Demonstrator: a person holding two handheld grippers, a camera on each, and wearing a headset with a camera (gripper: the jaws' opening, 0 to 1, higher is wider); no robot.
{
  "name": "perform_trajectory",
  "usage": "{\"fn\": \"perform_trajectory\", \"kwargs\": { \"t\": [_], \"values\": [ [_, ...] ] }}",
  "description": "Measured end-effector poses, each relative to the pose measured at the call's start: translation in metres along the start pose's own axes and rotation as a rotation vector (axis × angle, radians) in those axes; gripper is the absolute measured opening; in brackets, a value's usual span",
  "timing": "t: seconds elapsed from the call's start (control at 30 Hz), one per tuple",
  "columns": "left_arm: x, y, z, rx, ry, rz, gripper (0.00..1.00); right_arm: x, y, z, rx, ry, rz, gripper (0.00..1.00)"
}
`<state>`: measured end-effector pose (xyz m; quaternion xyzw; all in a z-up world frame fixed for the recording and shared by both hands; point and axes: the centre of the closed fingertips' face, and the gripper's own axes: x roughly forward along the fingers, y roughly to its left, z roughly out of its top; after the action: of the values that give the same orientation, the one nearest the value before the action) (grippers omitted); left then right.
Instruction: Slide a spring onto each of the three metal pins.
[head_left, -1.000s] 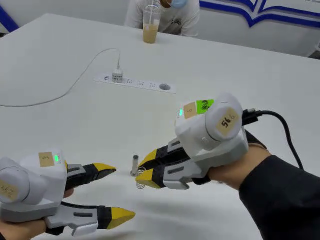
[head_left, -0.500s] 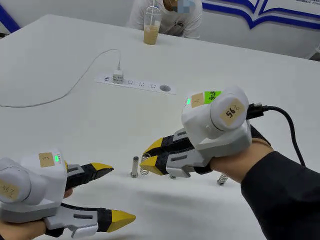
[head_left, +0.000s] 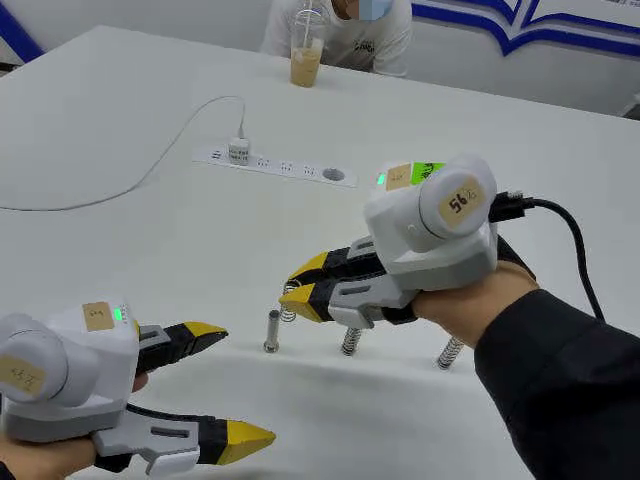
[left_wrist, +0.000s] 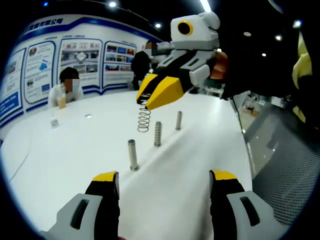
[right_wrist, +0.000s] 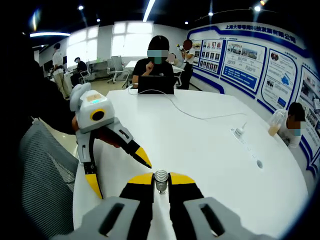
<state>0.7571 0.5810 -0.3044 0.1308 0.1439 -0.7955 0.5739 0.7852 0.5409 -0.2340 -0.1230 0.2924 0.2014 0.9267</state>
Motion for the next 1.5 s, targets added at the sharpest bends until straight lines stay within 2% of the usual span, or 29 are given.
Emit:
{"fn": "perform_trajectory", "kwargs": {
  "t": [0.5, 1.5],
  "values": [
    [-0.001, 0.003, -0.002, -0.012, -0.002, 0.004, 0.77, 0.016, -0.010, 0.000, 0.018, 0.003, -0.003, 0.12],
    [0.000, 0.003, -0.003, -0.018, -0.001, -0.002, 0.77, 0.025, -0.009, -0.011, 0.046, 0.024, 0.012, 0.12]
  ]
}}
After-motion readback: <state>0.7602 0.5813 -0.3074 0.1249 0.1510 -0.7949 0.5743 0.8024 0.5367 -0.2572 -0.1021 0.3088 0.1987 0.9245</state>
